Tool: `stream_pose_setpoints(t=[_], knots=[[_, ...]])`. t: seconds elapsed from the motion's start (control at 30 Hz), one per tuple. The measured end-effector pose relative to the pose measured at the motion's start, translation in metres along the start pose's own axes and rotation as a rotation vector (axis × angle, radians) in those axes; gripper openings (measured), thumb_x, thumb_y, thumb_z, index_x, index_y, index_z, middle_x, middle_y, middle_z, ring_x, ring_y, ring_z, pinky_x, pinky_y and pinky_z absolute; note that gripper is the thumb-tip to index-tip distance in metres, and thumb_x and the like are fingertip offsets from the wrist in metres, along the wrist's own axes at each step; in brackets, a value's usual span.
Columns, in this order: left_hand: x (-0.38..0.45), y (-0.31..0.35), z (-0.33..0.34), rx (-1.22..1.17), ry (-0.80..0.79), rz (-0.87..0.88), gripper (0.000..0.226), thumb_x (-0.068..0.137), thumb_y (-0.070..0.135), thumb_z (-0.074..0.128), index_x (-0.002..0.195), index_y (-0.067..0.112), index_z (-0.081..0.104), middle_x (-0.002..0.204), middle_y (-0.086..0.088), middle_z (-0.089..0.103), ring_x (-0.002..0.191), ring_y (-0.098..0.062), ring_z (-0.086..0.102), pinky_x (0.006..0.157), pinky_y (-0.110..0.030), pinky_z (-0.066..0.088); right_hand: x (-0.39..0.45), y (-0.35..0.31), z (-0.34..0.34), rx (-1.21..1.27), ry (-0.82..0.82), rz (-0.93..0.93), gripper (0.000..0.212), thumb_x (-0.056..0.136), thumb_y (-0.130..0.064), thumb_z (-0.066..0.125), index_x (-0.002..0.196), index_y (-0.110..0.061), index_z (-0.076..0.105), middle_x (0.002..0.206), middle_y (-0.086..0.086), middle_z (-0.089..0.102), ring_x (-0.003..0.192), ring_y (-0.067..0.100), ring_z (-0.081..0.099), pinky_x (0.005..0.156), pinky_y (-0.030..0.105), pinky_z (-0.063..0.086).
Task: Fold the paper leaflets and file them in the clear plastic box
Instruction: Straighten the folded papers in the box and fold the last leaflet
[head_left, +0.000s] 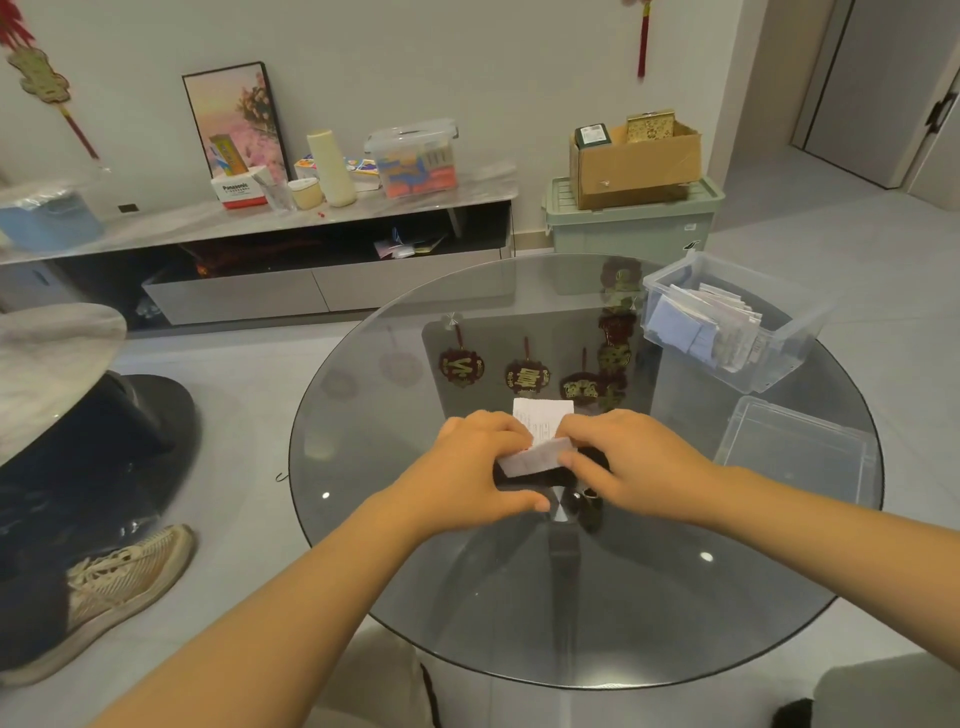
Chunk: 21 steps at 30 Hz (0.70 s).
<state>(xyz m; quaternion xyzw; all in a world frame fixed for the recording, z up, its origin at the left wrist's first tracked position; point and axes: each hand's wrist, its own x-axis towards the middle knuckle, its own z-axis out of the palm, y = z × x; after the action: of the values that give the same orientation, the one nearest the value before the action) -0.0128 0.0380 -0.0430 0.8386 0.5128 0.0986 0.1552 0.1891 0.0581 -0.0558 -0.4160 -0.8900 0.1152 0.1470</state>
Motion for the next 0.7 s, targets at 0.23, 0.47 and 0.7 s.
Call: stream_pose_setpoints(t=[0.23, 0.47, 0.7], knots=[[0.008, 0.012, 0.004, -0.196, 0.178, -0.193, 0.010, 0.088, 0.030, 0.063, 0.088, 0.023, 0.056, 0.073, 0.014, 0.053, 0.072, -0.008, 0.051, 0.057, -0.012, 0.037, 0.002, -0.001, 0.003, 0.253, 0.104, 0.180, 0.013, 0.095, -0.030, 0.050, 0.100, -0.023, 0.041, 0.084, 0.004, 0.069, 0.067, 0.016, 0.062, 0.063, 0.038, 0.052], [0.019, 0.015, 0.009, -0.306, 0.211, -0.346, 0.043, 0.081, 0.020, 0.072, 0.117, 0.019, 0.048, 0.113, -0.001, 0.062, 0.081, -0.009, 0.056, 0.058, -0.014, 0.045, 0.011, -0.003, 0.015, 0.320, 0.165, 0.365, 0.048, 0.082, -0.027, 0.069, 0.122, -0.023, 0.042, 0.080, -0.010, 0.059, 0.085, 0.009, 0.050, 0.074, 0.029, 0.046], [0.022, 0.009, 0.009, -0.291, 0.196, -0.398, 0.073, 0.076, 0.019, 0.077, 0.136, 0.019, 0.035, 0.125, 0.000, 0.040, 0.095, -0.011, 0.049, 0.083, -0.022, 0.042, 0.012, 0.003, 0.013, 0.168, 0.201, 0.348, 0.063, 0.076, -0.035, 0.074, 0.129, -0.032, 0.041, 0.100, -0.010, 0.052, 0.104, 0.015, 0.038, 0.093, 0.032, 0.032]])
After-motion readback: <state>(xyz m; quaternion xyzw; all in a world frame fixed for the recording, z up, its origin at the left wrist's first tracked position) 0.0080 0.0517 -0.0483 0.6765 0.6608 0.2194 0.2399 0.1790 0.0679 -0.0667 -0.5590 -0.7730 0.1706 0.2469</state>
